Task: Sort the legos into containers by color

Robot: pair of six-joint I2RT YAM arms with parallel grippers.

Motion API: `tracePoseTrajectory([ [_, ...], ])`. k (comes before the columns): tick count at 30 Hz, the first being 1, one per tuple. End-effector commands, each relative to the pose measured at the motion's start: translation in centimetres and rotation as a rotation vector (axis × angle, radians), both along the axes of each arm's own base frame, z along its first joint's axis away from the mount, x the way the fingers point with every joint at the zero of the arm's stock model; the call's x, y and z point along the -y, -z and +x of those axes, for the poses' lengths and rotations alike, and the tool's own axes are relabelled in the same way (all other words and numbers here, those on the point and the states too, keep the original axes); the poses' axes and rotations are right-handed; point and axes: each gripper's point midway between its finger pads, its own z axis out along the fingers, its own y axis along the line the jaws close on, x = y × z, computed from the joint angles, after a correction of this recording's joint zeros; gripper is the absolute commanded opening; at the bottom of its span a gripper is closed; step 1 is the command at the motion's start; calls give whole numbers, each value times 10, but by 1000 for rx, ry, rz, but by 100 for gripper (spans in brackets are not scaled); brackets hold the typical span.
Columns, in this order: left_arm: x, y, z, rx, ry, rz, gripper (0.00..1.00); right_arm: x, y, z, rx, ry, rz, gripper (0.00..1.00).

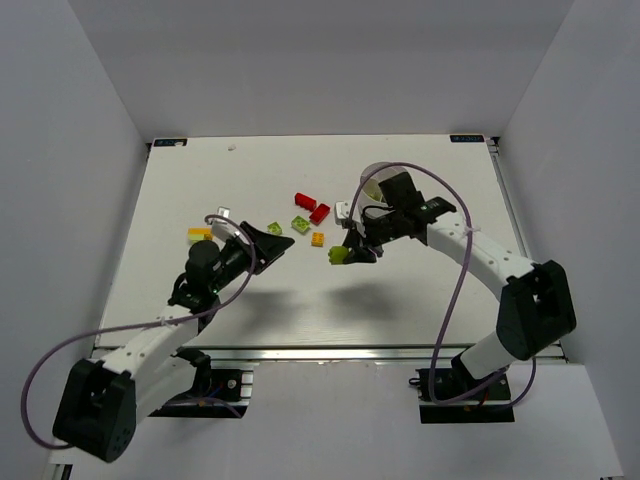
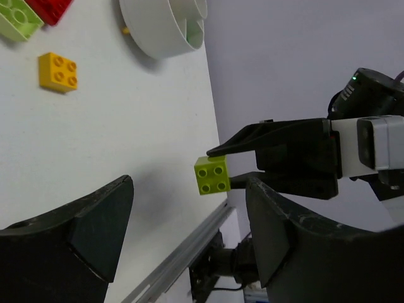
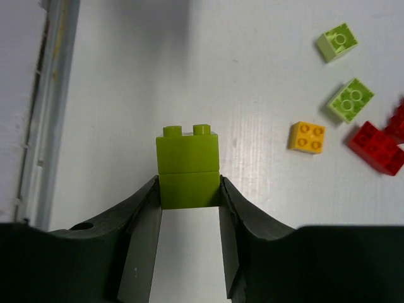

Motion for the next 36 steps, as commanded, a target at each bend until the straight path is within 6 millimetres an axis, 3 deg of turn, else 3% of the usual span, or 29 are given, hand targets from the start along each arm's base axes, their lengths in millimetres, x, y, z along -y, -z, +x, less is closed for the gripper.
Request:
tracePoseTrajectory([
  [1,30,-41,-3,116,168,-100,81,-5,-17,-15,-122,104,66,0],
  [6,68,-36,6,91,275,-93,80,0,-25,2,-151,229,85,0],
  [14,103,-25,3,61,365,-114,80,0,-29,18,-142,267,96,0],
  [24,115,-14,10,27,387,-113,76,-4,-41,21,-128,270,126,0],
  [36,126,-10,15,4,423,-134,59,-3,-34,20,-49,280,99,0],
])
